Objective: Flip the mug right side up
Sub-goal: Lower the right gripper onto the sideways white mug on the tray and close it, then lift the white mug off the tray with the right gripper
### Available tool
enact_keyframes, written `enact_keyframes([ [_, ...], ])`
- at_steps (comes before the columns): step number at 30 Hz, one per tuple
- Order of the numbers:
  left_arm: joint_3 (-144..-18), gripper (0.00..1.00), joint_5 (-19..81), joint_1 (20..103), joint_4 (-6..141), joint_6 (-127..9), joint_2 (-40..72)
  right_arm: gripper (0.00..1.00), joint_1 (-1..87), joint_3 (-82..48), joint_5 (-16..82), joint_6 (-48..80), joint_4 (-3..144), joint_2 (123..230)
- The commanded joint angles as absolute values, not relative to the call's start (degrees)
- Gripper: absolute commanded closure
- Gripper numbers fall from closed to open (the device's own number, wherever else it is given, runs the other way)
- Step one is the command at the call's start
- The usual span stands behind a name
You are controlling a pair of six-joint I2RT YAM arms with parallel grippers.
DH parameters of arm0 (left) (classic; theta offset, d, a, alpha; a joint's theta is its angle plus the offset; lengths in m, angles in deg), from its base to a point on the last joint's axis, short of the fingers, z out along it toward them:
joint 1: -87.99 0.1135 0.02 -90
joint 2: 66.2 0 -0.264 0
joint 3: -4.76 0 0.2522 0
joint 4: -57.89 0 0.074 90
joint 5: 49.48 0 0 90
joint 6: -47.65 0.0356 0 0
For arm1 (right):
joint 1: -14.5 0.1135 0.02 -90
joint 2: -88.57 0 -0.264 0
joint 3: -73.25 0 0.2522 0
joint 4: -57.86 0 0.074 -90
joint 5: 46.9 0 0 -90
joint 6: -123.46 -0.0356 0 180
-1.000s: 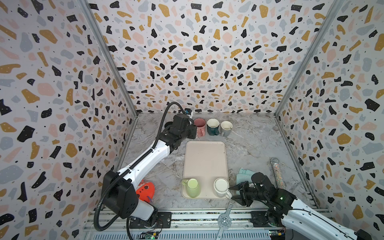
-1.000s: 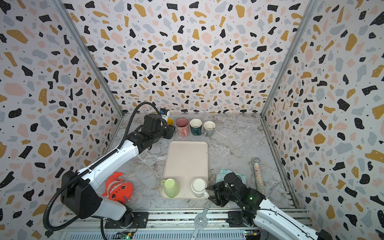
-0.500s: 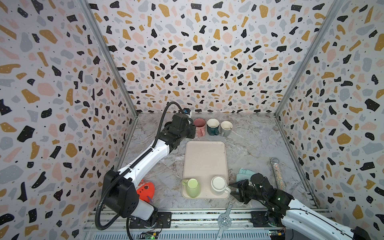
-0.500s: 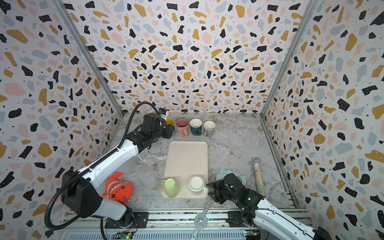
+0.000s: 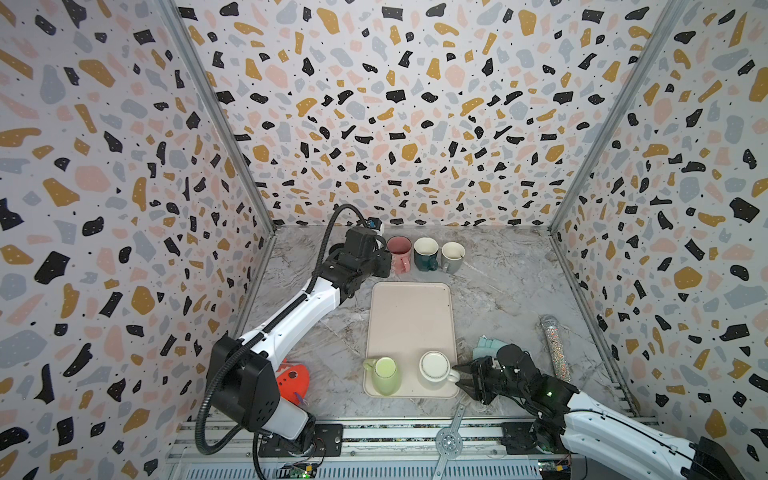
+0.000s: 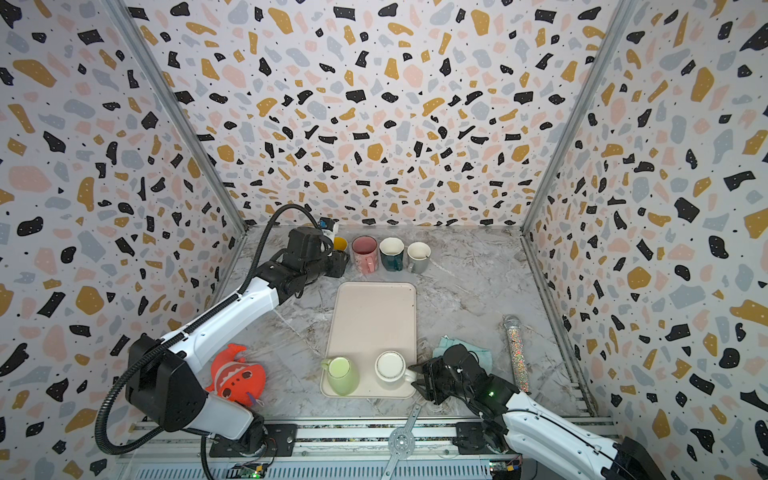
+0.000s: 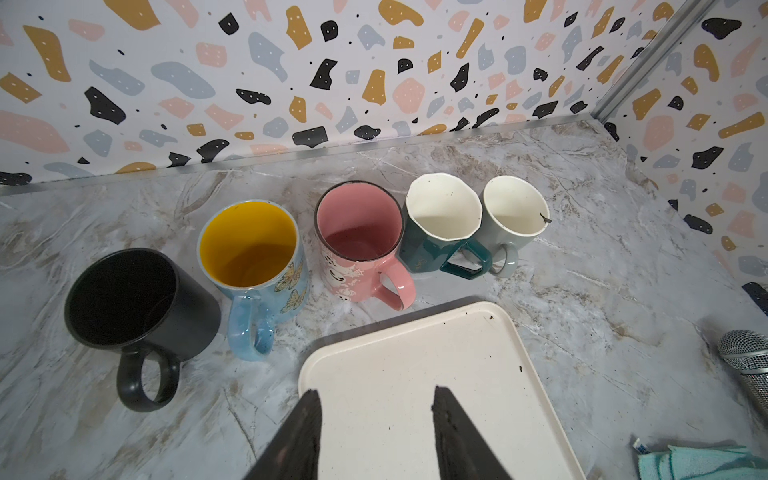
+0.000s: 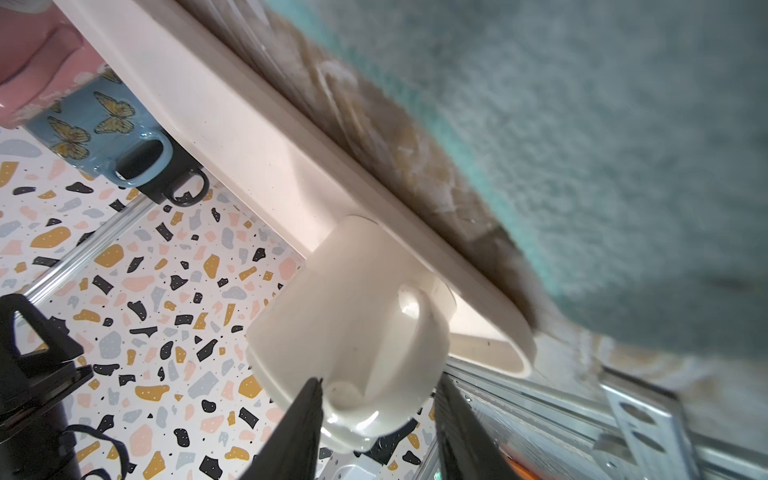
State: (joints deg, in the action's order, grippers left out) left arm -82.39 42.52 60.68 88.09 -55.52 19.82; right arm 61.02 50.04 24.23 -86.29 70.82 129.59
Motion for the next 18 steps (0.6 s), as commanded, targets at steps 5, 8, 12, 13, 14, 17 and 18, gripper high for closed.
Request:
enact_keyframes([
  [5, -81.6, 0.55, 42.2, 61.5, 88.2, -55.6, 19.5, 0.57, 60.2, 49.6, 22.9, -107.2, 66.6, 131.5],
  [8, -81.6, 0.55, 42.1, 61.8, 88.2, -55.7, 19.4, 0.58, 59.7, 49.8, 23.2, -107.3, 66.8, 131.1],
  [12, -81.5, 0.55, 41.8, 61.9, 88.1, -55.8, 19.7, 0.59, 59.2, 49.9, 22.4, -107.2, 65.1, 132.3],
  [13, -81.5, 0.55, 41.7, 61.9, 88.2, -56.0, 19.8, 0.59, 59.1, 50.0, 22.1, -107.2, 64.3, 133.0],
  [14, -81.6, 0.55, 41.7, 62.0, 88.2, -55.9, 19.9, 0.59, 58.9, 50.0, 21.8, -107.1, 63.5, 133.5],
  [17, -81.6, 0.55, 41.7, 62.0, 88.3, -55.8, 20.0, 0.58, 58.5, 50.0, 20.8, -106.6, 61.5, 135.4],
  [18, -81.6, 0.55, 41.7, 62.0, 88.3, -55.8, 20.0, 0.59, 58.3, 50.2, 20.5, -106.6, 60.8, 135.9],
])
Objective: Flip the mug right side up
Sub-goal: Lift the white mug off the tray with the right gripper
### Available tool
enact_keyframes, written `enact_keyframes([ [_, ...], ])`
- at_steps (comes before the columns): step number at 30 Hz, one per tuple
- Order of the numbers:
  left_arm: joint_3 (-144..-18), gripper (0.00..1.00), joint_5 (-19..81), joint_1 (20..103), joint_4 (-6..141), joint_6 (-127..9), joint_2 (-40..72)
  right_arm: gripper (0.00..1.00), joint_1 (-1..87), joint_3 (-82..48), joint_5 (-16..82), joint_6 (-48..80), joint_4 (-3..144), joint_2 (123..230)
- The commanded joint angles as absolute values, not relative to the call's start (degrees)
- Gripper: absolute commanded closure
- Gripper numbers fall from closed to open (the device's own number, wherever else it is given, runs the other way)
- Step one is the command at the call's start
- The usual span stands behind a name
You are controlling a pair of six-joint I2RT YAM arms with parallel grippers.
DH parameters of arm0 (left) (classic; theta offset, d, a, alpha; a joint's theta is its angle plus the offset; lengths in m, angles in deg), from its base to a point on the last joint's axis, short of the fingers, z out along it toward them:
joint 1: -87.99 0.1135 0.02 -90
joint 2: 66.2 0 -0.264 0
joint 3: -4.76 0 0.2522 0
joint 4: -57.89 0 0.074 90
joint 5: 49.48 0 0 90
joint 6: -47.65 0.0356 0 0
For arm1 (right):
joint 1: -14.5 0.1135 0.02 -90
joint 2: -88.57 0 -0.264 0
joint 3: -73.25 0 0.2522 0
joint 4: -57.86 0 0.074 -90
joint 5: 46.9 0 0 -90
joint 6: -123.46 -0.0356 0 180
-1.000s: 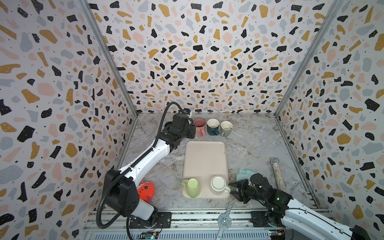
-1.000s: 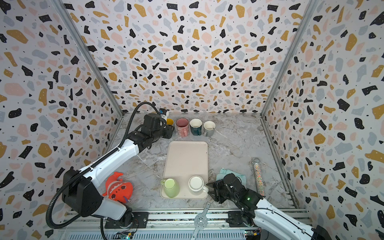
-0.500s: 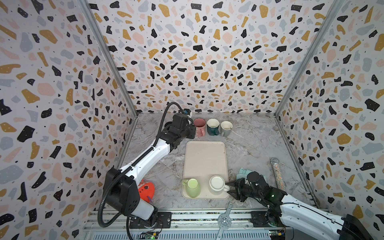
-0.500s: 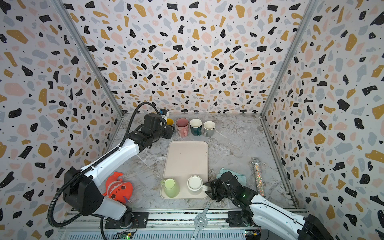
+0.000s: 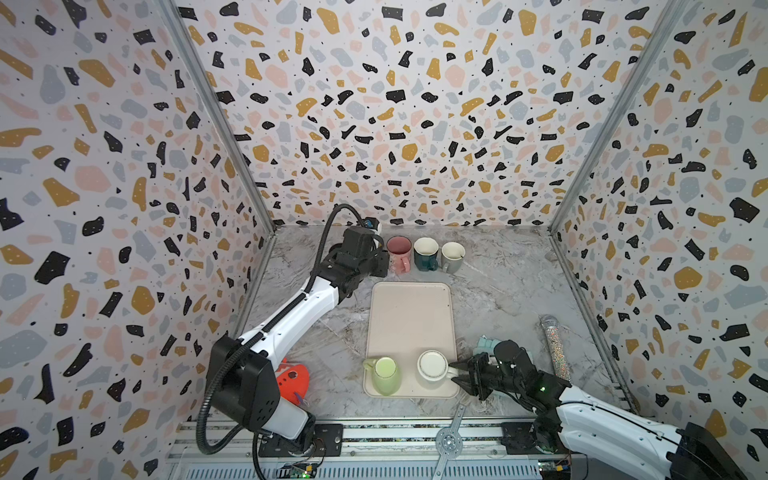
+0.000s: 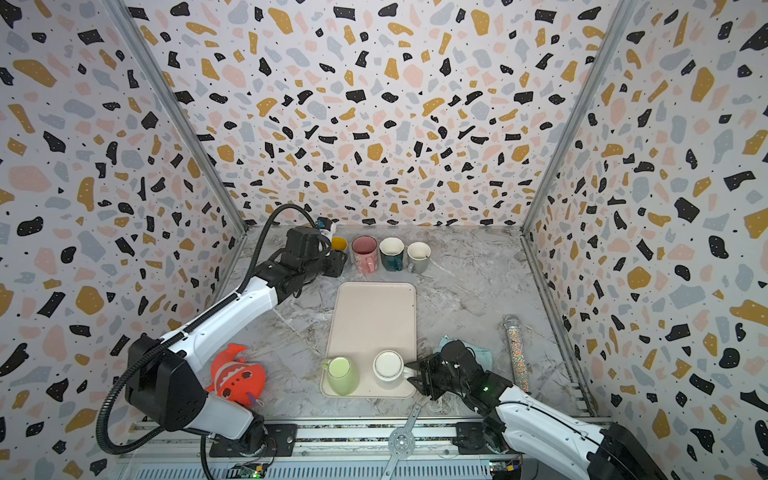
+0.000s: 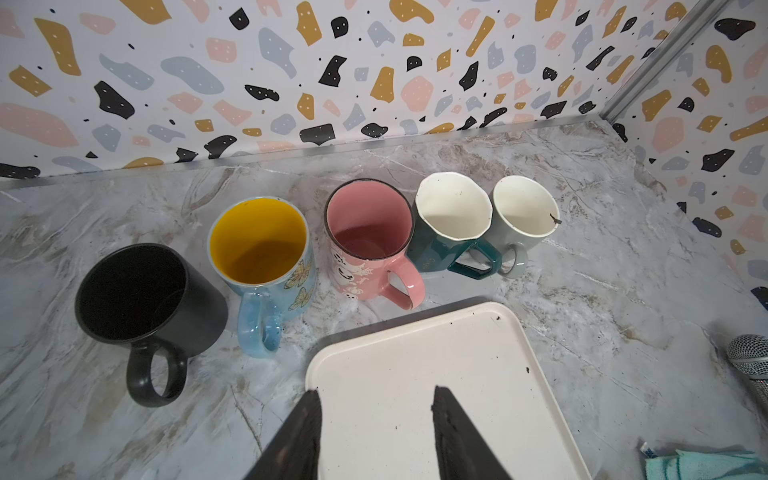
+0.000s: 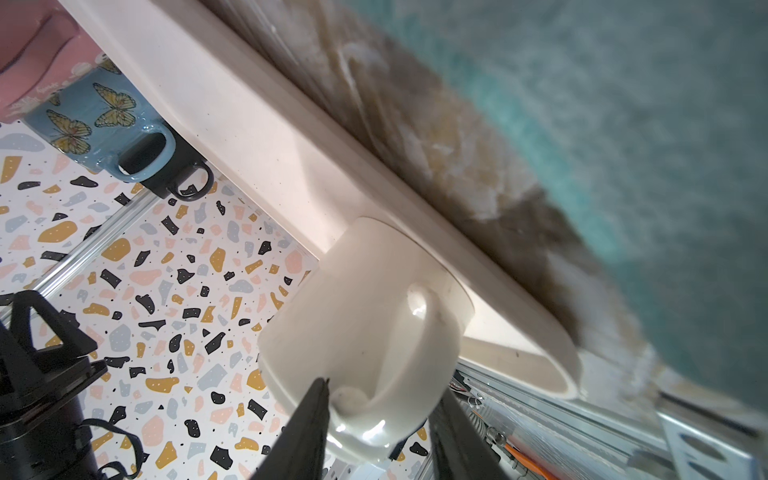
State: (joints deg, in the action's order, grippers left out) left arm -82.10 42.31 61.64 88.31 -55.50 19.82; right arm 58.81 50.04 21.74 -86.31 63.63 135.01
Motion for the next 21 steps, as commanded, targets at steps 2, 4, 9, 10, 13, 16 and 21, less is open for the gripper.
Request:
enact_keyframes([
  [2, -81.6, 0.55, 41.7, 62.1, 88.3, -55.8, 20.1, 0.58, 57.8, 50.0, 20.1, -106.1, 60.3, 136.6],
  [4, -81.6, 0.55, 41.7, 62.2, 88.4, -55.7, 20.2, 0.58, 57.1, 50.0, 19.7, -105.6, 60.1, 137.1],
  [9, -81.5, 0.55, 41.6, 62.5, 88.5, -55.7, 20.2, 0.60, 55.8, 50.0, 19.0, -105.0, 59.9, 137.9],
  [10, -81.5, 0.55, 41.6, 62.5, 88.5, -55.6, 20.3, 0.60, 55.7, 50.0, 18.6, -104.8, 59.5, 138.3],
  [13, -81.5, 0.55, 41.6, 62.6, 88.6, -55.6, 20.4, 0.61, 55.5, 50.1, 17.9, -104.6, 58.3, 139.5],
  [16, -81.5, 0.55, 41.6, 62.6, 88.7, -55.6, 20.4, 0.63, 55.2, 50.2, 17.5, -104.4, 57.0, 140.7],
  [21, -81.5, 0.55, 41.5, 62.9, 88.8, -55.5, 20.5, 0.70, 54.5, 50.1, 16.7, -103.6, 55.7, 142.2],
])
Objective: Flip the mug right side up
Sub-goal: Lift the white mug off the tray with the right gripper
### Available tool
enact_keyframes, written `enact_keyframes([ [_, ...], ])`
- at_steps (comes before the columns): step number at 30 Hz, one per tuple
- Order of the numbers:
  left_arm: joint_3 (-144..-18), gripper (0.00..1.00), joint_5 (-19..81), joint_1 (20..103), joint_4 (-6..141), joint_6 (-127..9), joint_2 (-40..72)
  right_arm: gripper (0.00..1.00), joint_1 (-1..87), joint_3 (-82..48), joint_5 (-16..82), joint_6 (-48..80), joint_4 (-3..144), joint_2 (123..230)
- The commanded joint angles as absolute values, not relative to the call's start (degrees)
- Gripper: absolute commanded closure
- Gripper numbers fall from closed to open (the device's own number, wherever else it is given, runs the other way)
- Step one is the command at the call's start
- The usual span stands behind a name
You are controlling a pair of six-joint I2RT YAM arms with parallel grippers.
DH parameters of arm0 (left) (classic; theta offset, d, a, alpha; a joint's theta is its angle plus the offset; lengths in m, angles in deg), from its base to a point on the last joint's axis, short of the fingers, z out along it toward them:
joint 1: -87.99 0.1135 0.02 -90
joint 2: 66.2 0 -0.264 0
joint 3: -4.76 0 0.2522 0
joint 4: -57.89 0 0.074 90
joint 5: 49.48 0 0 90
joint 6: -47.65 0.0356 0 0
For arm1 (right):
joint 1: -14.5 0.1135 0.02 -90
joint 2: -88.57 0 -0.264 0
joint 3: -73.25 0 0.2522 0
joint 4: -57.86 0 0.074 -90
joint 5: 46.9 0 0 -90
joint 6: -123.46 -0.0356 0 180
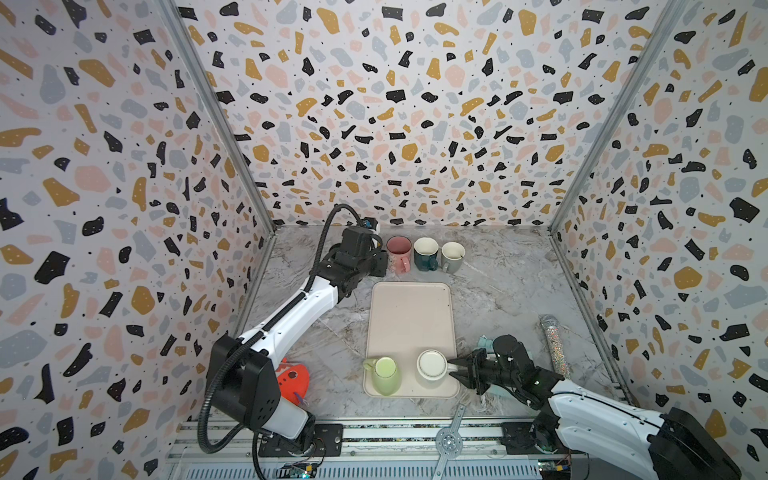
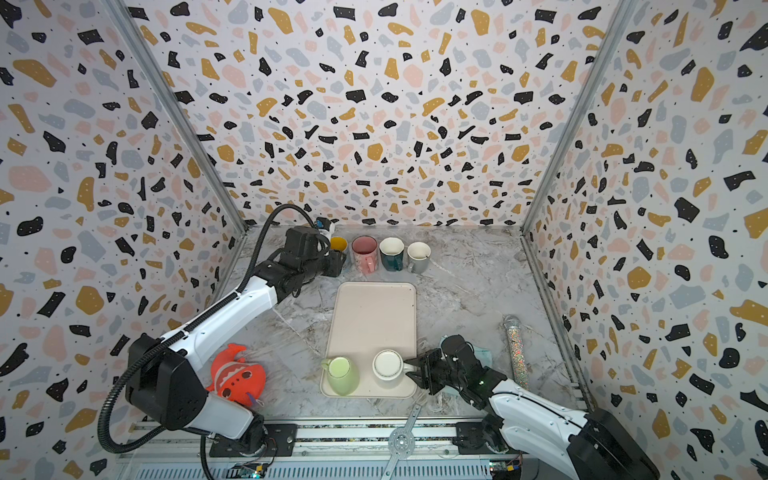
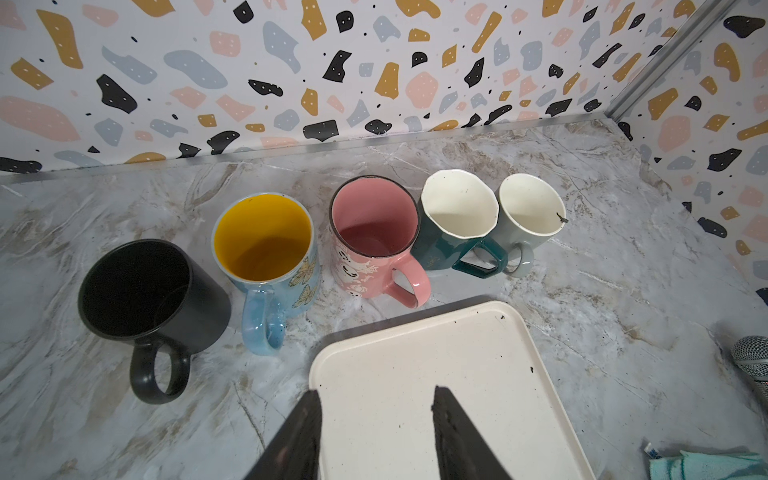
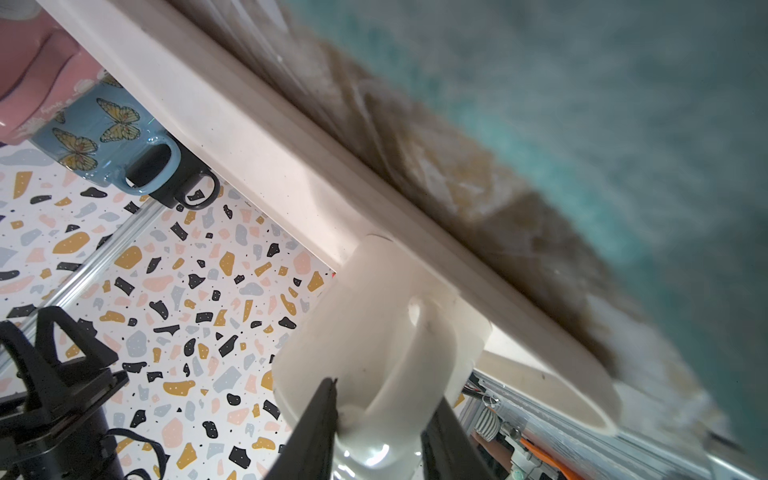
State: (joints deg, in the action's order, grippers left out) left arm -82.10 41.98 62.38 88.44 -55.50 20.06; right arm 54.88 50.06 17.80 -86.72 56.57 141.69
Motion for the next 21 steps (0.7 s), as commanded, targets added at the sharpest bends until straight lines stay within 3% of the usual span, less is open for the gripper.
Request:
enact_keyframes([
  [1, -81.4, 0.55, 41.5, 62.9, 88.8, -55.5, 20.6, 0.74, 54.3, 50.2, 16.7, -103.5, 55.5, 142.4],
  [8, -81.4, 0.55, 41.5, 63.1, 88.9, -55.6, 20.7, 0.90, 53.3, 49.9, 16.4, -102.6, 53.2, 144.4],
  [10, -81.5, 0.55, 41.4, 63.2, 88.8, -55.5, 20.7, 0.99, 52.8, 49.6, 16.4, -101.8, 52.1, 145.4],
  [14, -81.8, 0.55, 41.3, 63.3, 89.0, -55.5, 20.9, 1.00, 50.5, 47.5, 16.3, -96.2, 51.2, 147.2],
  [21, -82.9, 0.56, 40.2, 63.4, 88.9, -55.7, 21.2, 1.00, 45.9, 38.0, 16.8, -75.2, 50.6, 151.6],
])
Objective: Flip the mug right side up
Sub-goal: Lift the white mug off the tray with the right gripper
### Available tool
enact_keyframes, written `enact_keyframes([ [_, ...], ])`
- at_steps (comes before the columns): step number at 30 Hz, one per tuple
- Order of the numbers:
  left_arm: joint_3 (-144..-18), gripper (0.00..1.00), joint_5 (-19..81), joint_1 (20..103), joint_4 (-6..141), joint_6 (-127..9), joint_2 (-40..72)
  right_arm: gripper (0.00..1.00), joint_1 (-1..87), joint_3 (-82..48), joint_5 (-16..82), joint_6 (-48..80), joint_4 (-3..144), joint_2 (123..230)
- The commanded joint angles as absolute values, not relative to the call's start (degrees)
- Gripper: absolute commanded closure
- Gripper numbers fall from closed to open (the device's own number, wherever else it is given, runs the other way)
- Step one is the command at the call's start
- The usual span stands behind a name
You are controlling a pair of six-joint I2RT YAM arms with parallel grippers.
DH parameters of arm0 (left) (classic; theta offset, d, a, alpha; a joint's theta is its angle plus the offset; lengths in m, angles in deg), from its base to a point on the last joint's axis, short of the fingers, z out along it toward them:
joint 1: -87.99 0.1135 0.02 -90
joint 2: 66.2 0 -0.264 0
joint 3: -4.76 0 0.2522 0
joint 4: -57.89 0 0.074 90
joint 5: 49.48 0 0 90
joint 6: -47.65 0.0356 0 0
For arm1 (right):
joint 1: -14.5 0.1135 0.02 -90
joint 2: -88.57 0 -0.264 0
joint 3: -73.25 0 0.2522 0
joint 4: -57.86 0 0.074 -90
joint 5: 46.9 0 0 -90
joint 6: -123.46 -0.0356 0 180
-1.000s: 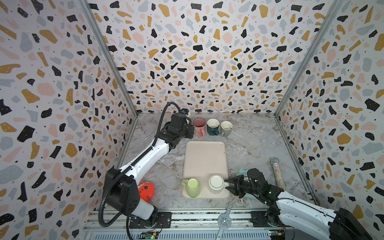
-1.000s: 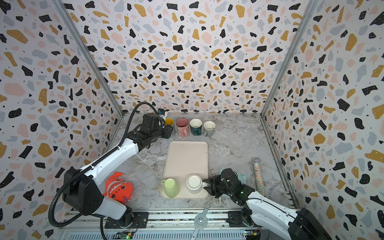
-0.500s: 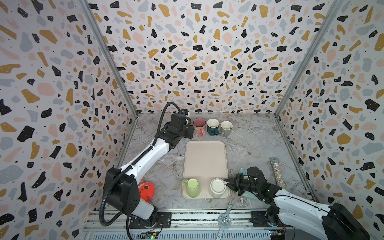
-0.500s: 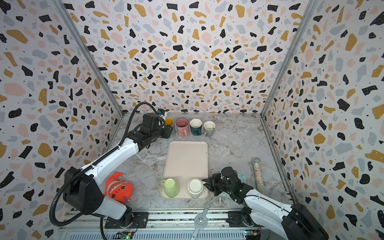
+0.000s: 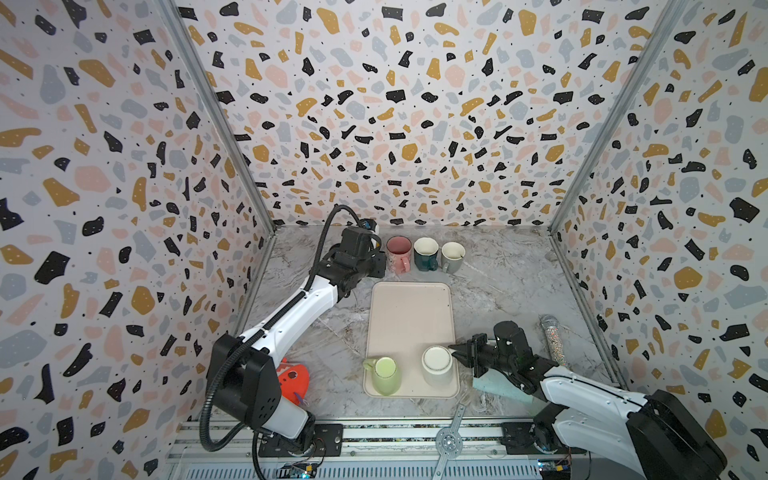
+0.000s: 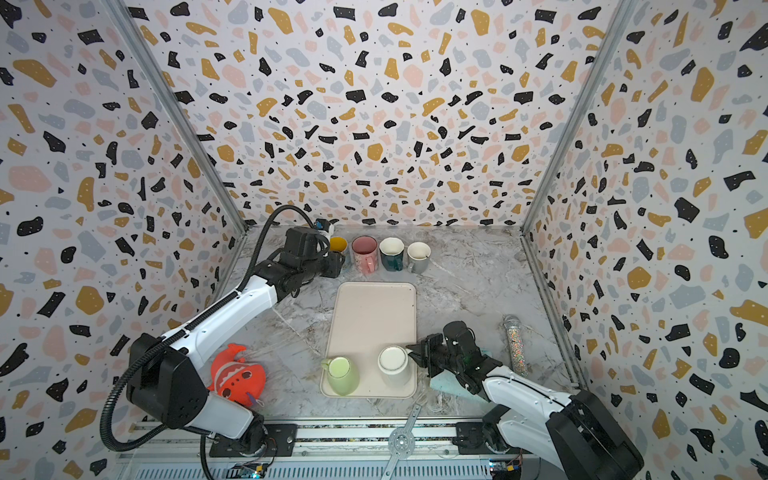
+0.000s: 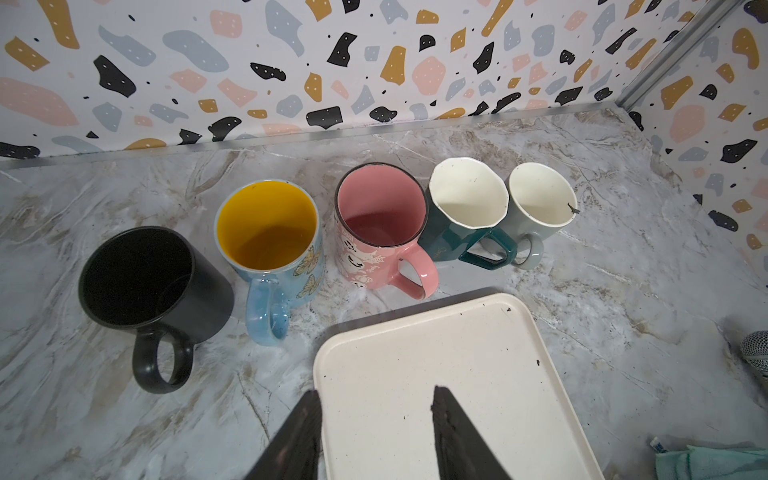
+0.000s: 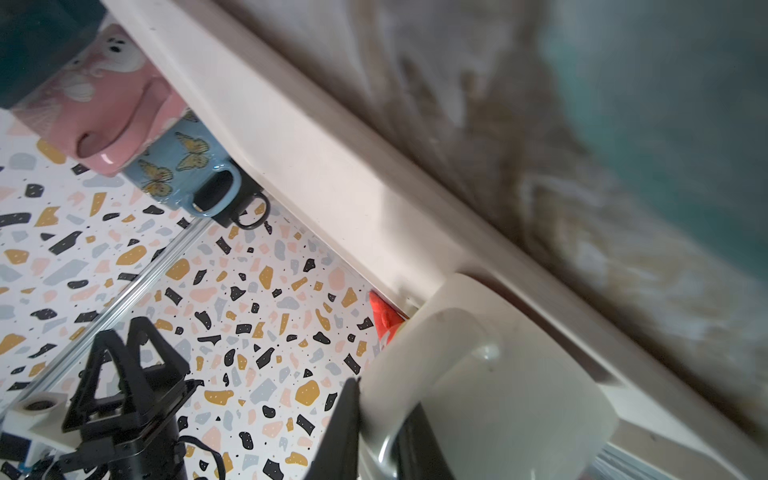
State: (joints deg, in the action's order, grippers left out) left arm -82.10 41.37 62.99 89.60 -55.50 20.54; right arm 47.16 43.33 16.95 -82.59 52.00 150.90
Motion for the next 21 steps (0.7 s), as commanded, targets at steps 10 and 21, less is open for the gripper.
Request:
enact_keyframes([
  [10, -83.9, 0.56, 40.4, 63.4, 89.7, -55.5, 20.4, 1.00, 45.3, 28.1, 14.0, -56.8, 51.9, 159.1],
  [21, -87.0, 0.56, 38.9, 63.4, 91.1, -54.1, 20.2, 1.00, 48.9, 9.0, 25.0, -15.4, 68.4, 161.2],
])
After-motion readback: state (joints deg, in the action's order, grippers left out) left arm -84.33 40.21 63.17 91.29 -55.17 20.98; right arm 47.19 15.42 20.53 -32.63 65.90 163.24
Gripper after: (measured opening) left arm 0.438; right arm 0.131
